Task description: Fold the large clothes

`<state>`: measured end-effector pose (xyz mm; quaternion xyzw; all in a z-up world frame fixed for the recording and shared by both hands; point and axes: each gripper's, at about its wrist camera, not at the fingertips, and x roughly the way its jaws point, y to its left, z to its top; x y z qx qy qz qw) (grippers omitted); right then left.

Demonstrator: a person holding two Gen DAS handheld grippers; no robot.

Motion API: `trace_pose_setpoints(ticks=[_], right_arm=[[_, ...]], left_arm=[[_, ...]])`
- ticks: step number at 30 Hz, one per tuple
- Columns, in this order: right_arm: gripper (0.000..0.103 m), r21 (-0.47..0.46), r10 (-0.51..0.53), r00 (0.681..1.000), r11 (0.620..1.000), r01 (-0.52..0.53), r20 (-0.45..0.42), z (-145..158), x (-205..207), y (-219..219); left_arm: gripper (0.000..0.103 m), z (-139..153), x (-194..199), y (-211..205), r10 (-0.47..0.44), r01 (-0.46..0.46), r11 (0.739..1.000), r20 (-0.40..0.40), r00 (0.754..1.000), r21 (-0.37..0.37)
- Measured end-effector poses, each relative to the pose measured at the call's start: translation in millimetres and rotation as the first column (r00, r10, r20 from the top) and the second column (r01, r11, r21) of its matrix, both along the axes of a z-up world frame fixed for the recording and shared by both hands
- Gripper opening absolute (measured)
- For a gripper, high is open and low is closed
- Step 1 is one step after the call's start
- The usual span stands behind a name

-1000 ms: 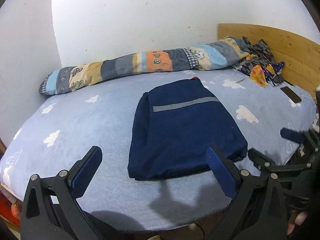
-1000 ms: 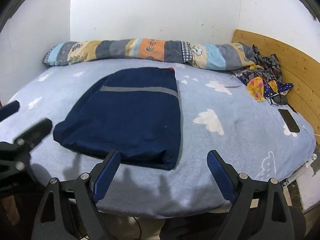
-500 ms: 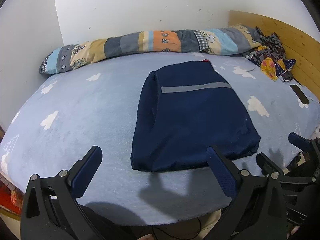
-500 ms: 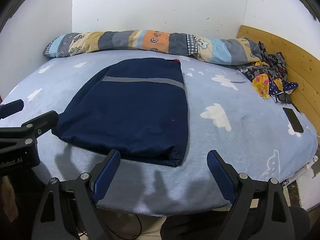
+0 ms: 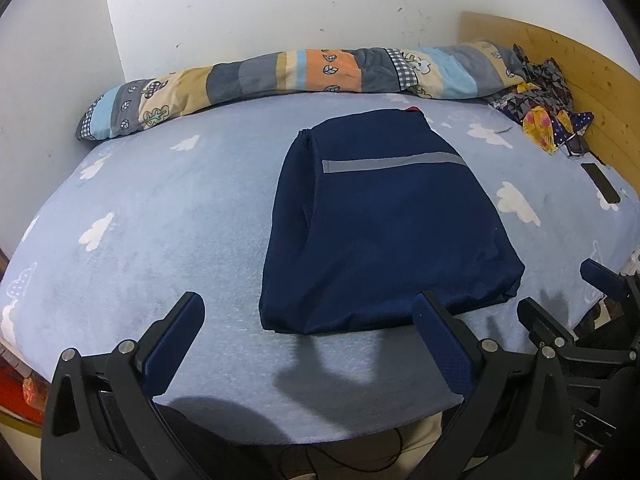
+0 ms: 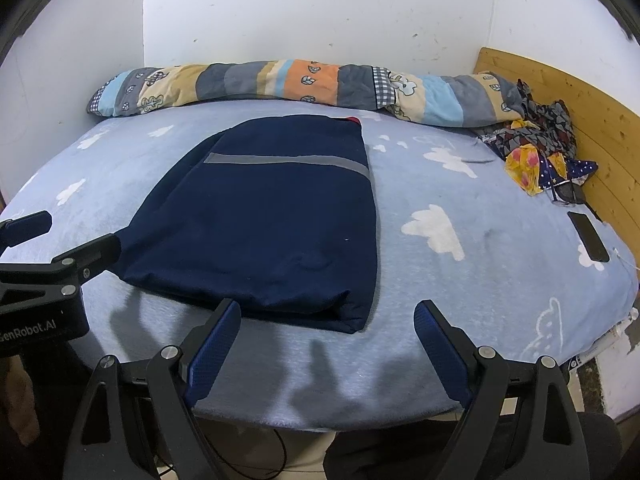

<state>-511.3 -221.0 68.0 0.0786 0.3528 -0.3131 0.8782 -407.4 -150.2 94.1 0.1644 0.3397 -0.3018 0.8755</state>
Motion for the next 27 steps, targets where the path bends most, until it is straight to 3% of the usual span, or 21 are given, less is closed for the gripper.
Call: trace_pose_setpoints(ticks=[16, 27], right_arm=[[0.090, -0.055, -0.002, 0.999, 0.998, -0.001, -0.055, -4.9, 3.5, 6.4], [0.090, -0.055, -0.003, 0.998, 0.998, 0.000, -0.057, -4.8, 3.5, 5.1]], left_arm=[[0.103, 0.8, -4.2, -1.0, 0.024, -0.028, 0.998, 0.066, 0.998, 0.057], [0.103, -0.6, -2.1, -1.7, 0.023, -0.027, 0.997, 0.057, 0.998, 0.071]])
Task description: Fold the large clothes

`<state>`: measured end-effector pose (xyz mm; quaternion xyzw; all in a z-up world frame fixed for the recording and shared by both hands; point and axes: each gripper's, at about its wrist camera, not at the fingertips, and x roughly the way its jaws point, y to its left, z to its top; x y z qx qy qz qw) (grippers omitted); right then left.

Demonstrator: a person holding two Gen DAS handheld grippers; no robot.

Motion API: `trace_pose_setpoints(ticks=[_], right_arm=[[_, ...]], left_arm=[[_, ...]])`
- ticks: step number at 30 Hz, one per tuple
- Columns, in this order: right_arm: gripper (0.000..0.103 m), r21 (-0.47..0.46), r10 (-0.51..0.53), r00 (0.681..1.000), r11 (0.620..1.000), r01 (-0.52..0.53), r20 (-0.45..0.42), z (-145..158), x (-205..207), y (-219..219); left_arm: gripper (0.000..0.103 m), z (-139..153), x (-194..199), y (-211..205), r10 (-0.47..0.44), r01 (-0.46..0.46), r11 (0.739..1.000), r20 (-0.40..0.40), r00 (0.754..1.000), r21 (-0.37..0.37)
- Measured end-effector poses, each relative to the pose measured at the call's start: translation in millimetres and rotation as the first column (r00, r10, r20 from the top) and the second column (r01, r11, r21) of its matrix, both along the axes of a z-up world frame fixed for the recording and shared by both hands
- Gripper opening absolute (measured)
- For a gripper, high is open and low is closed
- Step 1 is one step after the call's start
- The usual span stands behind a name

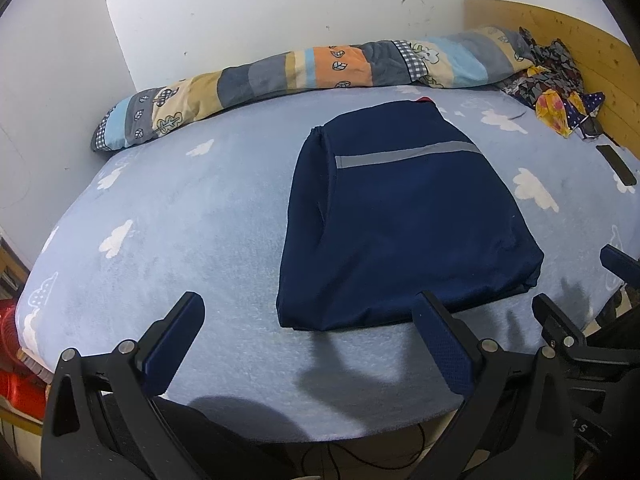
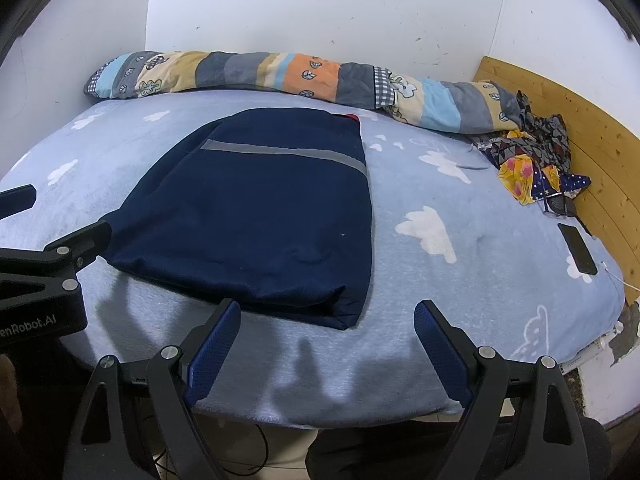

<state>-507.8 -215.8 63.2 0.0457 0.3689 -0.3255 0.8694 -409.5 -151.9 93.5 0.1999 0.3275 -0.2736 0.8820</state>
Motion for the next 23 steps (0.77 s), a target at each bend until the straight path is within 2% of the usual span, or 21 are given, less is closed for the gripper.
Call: trace_pose_setpoints(ticks=[14, 19, 21, 23], right_arm=[[0.090, 0.002, 0.002, 1.000, 1.000, -0.002, 0.000, -1.0, -0.5, -2.1], [0.090, 0.007, -0.003, 1.000, 1.000, 0.003, 0.003, -1.4, -2.1, -2.8], [0.090, 0.013, -0.007, 1.000, 1.000, 0.006, 0.006, -1.0, -3.7, -4.1], [0.090, 0.022, -0.012, 1.000, 1.000, 0.012, 0.012, -0.6, -5.3, -6.7]], left_arm=[[0.103, 1.3, 0.1, 0.9, -0.002, 0.002, 1.000, -0.002, 1.000, -0.007], [0.103, 4.8, 7.1, 7.2, 0.004, -0.006, 0.999, -0.043, 0.999, -0.052], [0.103, 6.5, 12.2, 14.6, 0.012, -0.018, 0.995, -0.061, 0.998, -0.101], [0.103, 7.6, 17.6, 17.2, 0.031, -0.038, 0.993, -0.063, 0.998, -0.108]])
